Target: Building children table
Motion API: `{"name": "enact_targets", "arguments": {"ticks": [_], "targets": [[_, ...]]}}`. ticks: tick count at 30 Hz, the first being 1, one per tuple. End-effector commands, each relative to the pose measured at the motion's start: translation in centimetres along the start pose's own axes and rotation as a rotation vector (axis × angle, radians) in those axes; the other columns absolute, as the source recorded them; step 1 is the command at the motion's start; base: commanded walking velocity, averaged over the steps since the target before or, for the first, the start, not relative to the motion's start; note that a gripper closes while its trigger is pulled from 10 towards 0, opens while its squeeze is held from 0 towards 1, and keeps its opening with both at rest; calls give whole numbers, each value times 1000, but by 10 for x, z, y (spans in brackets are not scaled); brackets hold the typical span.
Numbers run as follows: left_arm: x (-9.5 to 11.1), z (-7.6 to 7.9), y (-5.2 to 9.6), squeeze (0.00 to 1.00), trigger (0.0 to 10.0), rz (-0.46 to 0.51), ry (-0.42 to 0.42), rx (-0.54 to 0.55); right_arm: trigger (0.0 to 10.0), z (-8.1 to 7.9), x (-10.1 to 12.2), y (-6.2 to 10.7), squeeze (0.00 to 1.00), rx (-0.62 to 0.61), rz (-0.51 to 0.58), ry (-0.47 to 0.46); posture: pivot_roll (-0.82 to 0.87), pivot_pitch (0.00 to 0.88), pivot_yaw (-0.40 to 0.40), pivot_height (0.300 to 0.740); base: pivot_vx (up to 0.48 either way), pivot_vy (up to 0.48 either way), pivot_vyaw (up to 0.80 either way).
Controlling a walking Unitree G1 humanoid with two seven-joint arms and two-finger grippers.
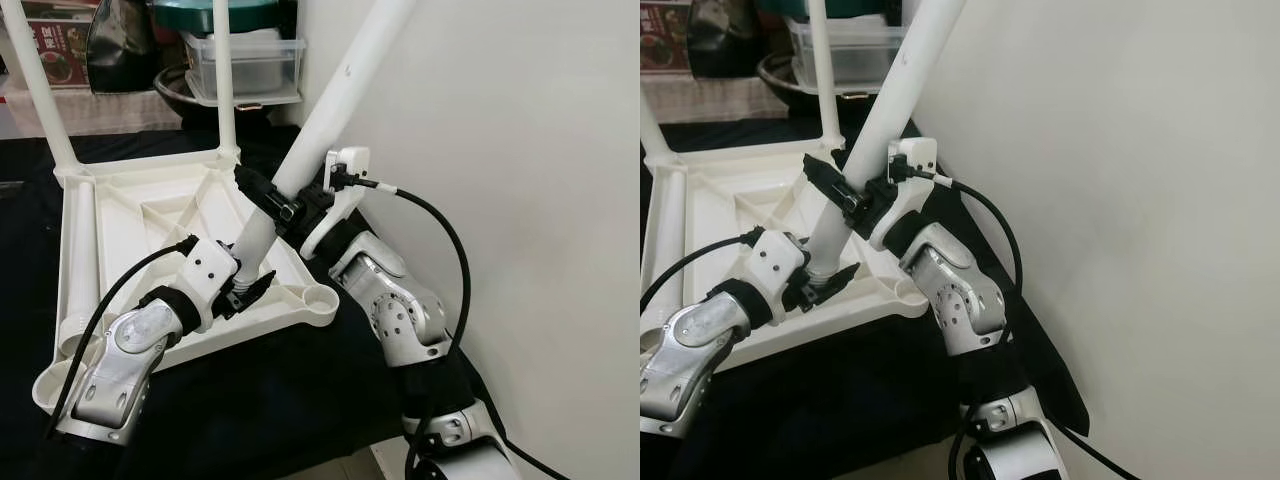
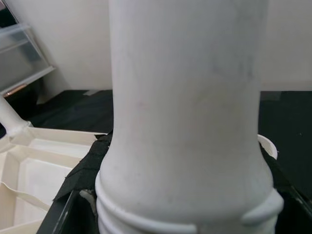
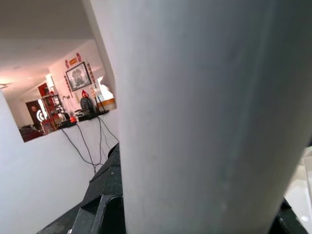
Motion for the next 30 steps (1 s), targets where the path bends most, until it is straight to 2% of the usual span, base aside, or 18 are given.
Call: {"name": "enact_targets", "arguments": {"ticks": [1,3,4,10,12,13,15,16,19,20,21,22,23,25,26,28,30], "targets": [[-5,9,-1,0,10000,-9,-7,-55,0,-13,4,-3,0,38,65,-53,151,0,-79,740,0,0,0],[-7,5,0,0,10000,-13,-7,-32,0,-16,4,-2,0,60,64,-70,147,0,-77,740,0,0,0],[-8,2,0,1000,10000,-10,6,-13,0,-17,5,-2,0,67,65,-71,147,0,-77,740,0,0,0],[-4,1,2,1000,10000,10,50,-3,0,-16,4,0,0,81,59,-51,150,0,-78,740,0,0,0],[2,0,8,1000,10000,33,81,0,0,-9,6,3,0,91,47,11,155,0,-81,740,0,0,0],[2,0,8,1000,10000,33,81,0,0,-9,6,3,0,91,47,11,155,0,-81,740,0,0,0],[5,1,16,1000,10000,48,108,-4,0,1,9,6,0,96,32,68,159,0,-85,740,0,0,0],[5,1,16,1000,10000,48,108,-4,0,1,9,6,0,96,32,68,159,0,-85,740,0,0,0],[0,2,31,1000,10000,25,126,4,0,20,16,13,0,100,-12,144,160,0,-87,740,0,0,0],[-4,3,38,1000,10000,11,142,21,0,31,21,17,0,97,-39,187,163,0,-102,740,0,0,0],[-4,3,38,1000,10000,11,142,21,0,31,21,17,0,97,-39,187,163,0,-102,740,0,0,0],[-6,4,42,1000,10000,2,153,32,0,38,24,20,0,93,-57,215,164,0,-104,740,0,0,0],[-11,5,53,94,10000,-32,173,60,0,54,29,27,0,77,-109,289,166,0,-108,740,0,0,0],[-12,5,55,94,10000,-42,177,67,0,58,30,29,0,73,-121,303,166,0,-108,740,0,0,0],[-14,6,59,0,10000,-59,180,69,0,62,30,32,0,66,-139,330,169,0,-116,740,0,0,0],[-24,9,71,0,10000,-113,177,92,0,73,28,38,0,55,-184,388,170,0,-116,740,0,0,0],[-24,9,72,0,10000,-118,178,96,0,74,28,38,0,56,-187,392,170,0,-116,740,0,0,0]]}}
Point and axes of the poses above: a point about 5 cm out from each wrist's last joint towards the gripper, its own y axis pointing back from the gripper into the wrist, its own x axis along the axis of the wrist's last joint, z = x × y, the point moved 2 cm from there along -y, pointing out of the wrist towards the gripper, and after that the axes turned 1 degree about -y, right-handed, at the moved point
